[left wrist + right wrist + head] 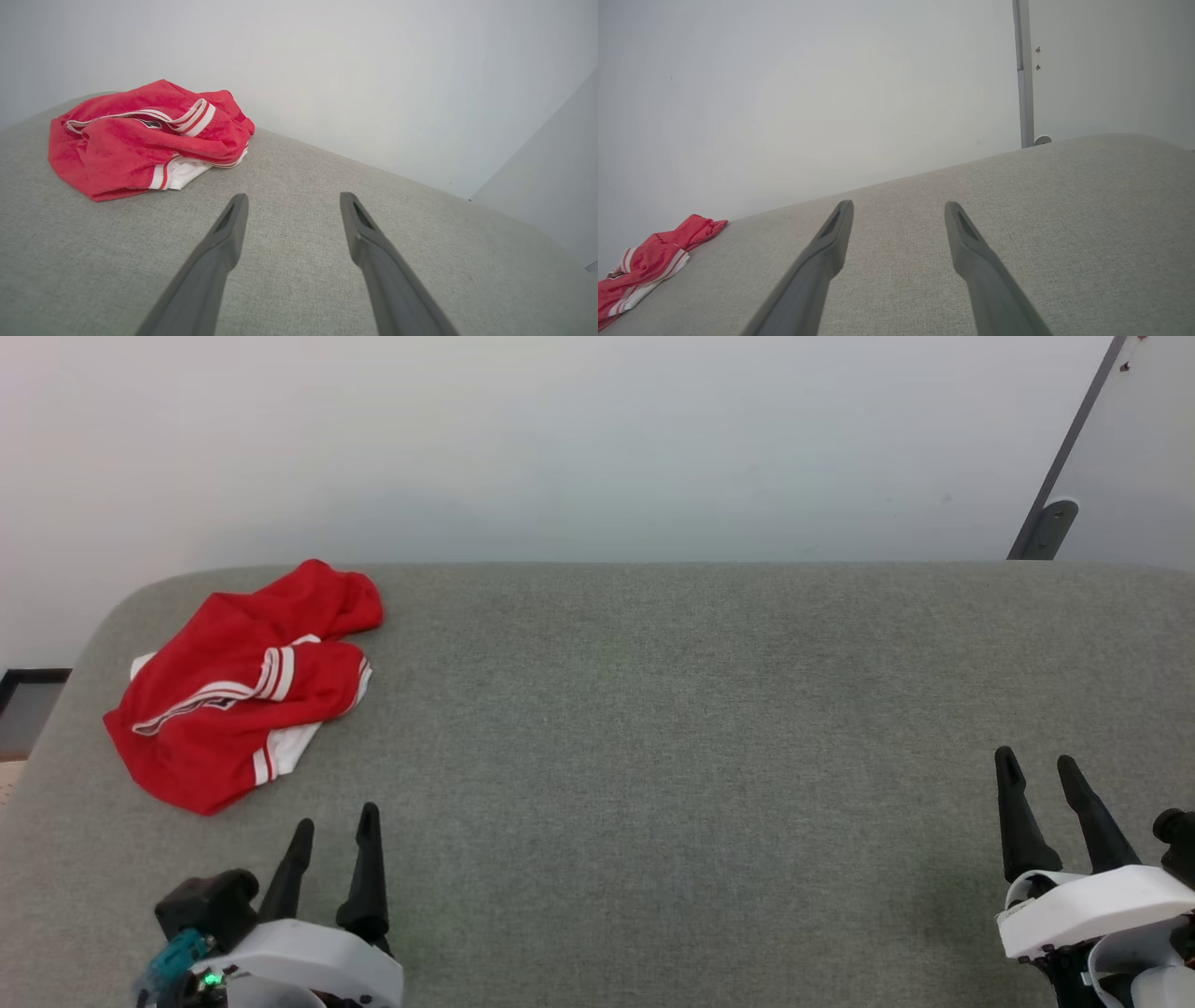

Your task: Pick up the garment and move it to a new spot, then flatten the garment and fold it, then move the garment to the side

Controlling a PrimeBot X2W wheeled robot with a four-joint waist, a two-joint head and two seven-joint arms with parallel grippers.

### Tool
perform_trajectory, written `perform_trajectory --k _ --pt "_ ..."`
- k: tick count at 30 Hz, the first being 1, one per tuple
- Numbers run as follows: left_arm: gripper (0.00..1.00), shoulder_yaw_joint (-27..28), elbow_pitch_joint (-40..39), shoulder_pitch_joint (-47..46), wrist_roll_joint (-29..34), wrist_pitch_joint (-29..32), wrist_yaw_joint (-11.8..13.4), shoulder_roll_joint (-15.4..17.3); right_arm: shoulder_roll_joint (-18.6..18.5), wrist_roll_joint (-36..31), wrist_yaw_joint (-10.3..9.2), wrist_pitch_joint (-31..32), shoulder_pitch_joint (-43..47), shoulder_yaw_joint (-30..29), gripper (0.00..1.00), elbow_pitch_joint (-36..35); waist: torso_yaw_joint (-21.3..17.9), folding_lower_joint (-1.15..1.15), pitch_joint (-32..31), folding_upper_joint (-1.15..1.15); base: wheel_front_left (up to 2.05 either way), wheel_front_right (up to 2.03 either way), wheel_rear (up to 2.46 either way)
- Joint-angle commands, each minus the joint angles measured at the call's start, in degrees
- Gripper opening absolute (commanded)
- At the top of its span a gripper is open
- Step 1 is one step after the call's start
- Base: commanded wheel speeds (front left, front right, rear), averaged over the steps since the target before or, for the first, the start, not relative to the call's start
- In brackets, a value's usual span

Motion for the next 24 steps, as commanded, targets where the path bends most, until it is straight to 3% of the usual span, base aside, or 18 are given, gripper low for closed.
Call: perform_trajectory --k 1,24 --pt "1.0 -0.2 -0.6 -0.3 1.5 -0.5 0.3 0.6 -0.5 -1.3 -0.03 -0.6 -1.4 0.1 1.0 -0.4 0.0 0.0 0.0 0.0 0.0 0.0 0.0" --pt "1.0 -2.3 0.1 0.5 13.3 -3.7 1.4 1.4 0.0 -13.2 -0.04 -3.8 -0.5 -1.7 1.0 -0.5 0.1 0.0 -0.2 0.0 0.0 0.0 0.0"
